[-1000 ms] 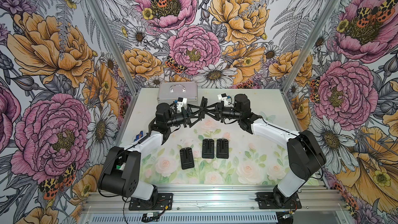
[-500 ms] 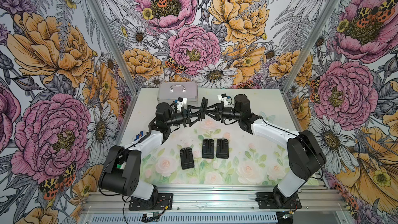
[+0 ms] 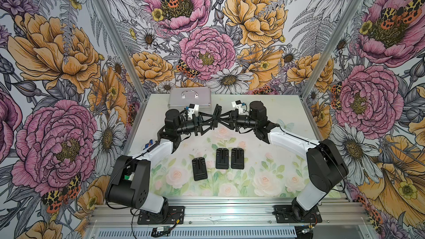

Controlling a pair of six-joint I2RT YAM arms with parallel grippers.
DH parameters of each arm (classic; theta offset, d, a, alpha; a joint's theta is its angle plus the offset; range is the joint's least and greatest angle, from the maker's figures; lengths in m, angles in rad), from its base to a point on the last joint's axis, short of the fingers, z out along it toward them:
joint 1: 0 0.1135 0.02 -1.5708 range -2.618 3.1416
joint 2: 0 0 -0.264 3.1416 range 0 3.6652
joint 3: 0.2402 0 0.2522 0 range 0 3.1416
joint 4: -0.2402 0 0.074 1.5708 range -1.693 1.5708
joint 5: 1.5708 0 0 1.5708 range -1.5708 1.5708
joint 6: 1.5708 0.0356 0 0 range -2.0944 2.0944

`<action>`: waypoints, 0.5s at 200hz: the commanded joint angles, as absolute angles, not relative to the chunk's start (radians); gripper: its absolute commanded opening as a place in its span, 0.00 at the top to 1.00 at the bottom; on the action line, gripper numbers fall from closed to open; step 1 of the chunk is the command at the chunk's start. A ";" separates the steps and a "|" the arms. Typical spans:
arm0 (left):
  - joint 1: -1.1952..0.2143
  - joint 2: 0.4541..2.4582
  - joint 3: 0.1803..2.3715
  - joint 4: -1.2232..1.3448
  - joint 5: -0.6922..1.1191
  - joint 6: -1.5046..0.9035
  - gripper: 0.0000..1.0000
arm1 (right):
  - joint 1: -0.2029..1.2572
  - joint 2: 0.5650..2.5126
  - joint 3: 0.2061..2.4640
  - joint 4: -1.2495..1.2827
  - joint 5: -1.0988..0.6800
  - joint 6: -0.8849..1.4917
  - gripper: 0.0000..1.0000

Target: Open the phone stand

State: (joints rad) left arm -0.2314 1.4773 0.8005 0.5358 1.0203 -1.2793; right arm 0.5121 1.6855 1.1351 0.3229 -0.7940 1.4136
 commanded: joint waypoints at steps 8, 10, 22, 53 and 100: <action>-0.198 1.482 0.824 0.557 1.013 -1.258 0.30 | 0.510 1.647 1.137 0.327 -0.808 1.393 1.00; -0.196 1.482 0.823 0.557 1.013 -1.257 0.31 | 0.509 1.646 1.137 0.326 -0.808 1.393 1.00; -0.188 1.477 0.816 0.556 1.014 -1.256 0.33 | 0.508 1.644 1.132 0.326 -0.809 1.392 1.00; -0.168 1.471 0.807 0.557 1.020 -1.253 0.33 | 0.506 1.630 1.119 0.324 -0.804 1.391 1.00; -0.138 1.472 0.804 0.557 1.040 -1.248 0.33 | 0.496 1.600 1.097 0.314 -0.796 1.388 1.00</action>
State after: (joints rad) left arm -0.1989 1.4773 0.8005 0.5354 1.0718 -1.2785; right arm 0.5163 1.6676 1.1183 0.3222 -0.7944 1.4120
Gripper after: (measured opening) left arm 0.743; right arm 0.276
